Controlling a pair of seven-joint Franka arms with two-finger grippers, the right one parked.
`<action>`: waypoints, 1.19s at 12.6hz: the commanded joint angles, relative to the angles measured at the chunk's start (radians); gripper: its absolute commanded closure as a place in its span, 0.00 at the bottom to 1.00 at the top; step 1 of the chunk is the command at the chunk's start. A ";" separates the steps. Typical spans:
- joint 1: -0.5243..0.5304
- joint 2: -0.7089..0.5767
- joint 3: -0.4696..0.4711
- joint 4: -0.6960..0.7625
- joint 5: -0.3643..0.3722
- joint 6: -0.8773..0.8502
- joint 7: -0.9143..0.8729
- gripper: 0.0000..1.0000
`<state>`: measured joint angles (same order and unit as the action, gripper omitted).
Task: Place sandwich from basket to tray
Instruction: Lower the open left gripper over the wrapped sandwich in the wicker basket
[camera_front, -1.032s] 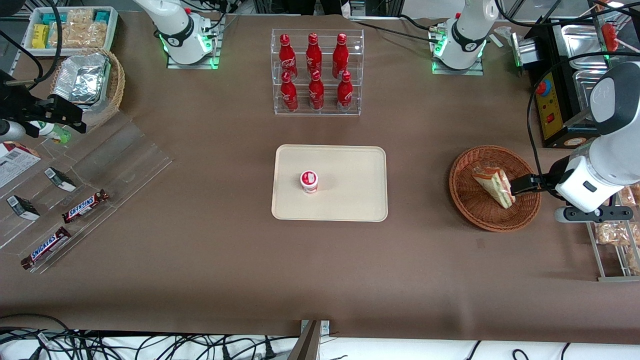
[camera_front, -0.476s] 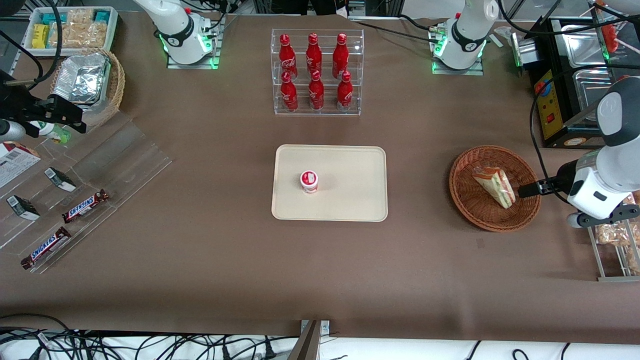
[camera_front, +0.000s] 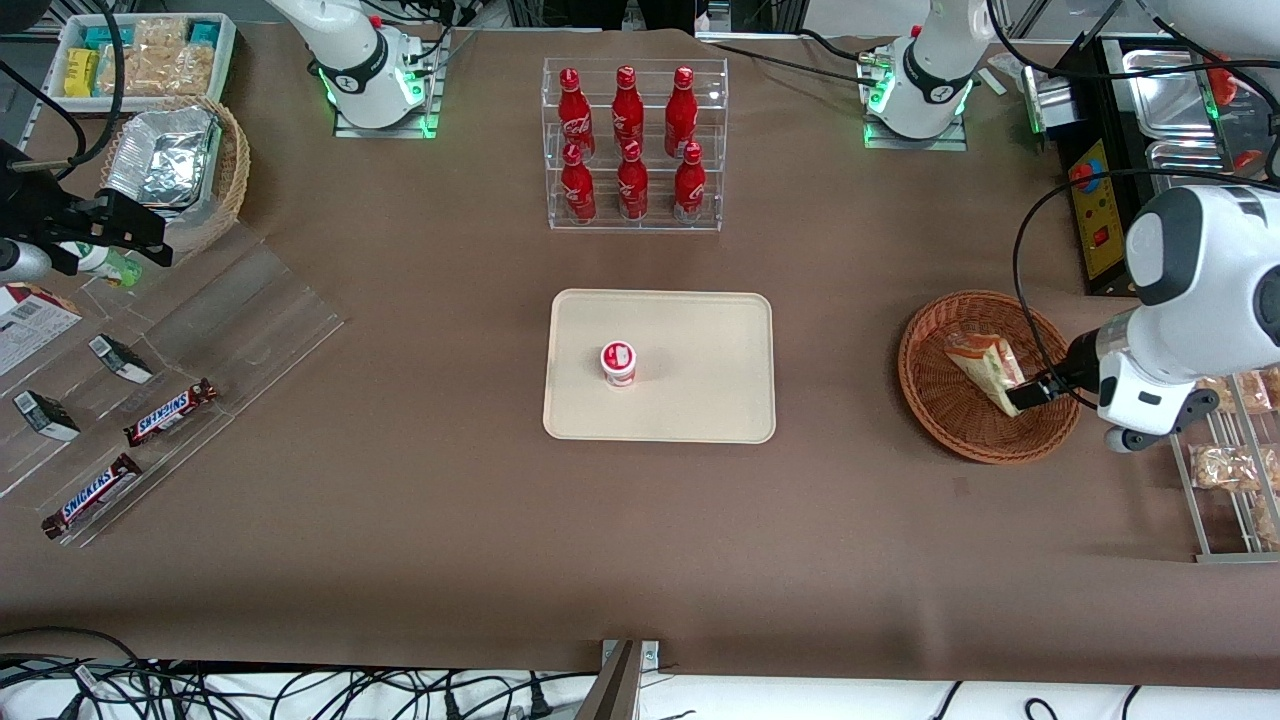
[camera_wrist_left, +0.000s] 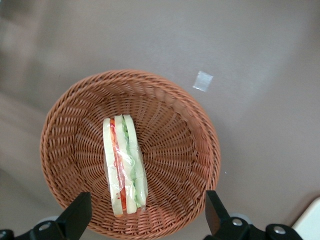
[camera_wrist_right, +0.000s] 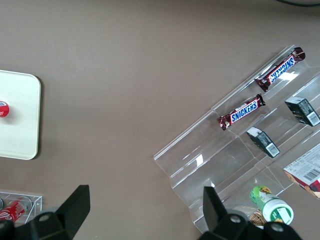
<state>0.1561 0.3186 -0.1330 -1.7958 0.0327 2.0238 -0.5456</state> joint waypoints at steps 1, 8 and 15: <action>0.010 -0.105 -0.004 -0.198 0.015 0.128 -0.057 0.00; 0.008 -0.108 -0.013 -0.393 0.216 0.308 -0.221 0.00; -0.009 -0.059 -0.019 -0.393 0.288 0.328 -0.330 0.00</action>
<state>0.1490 0.2535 -0.1496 -2.1782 0.2725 2.3338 -0.8332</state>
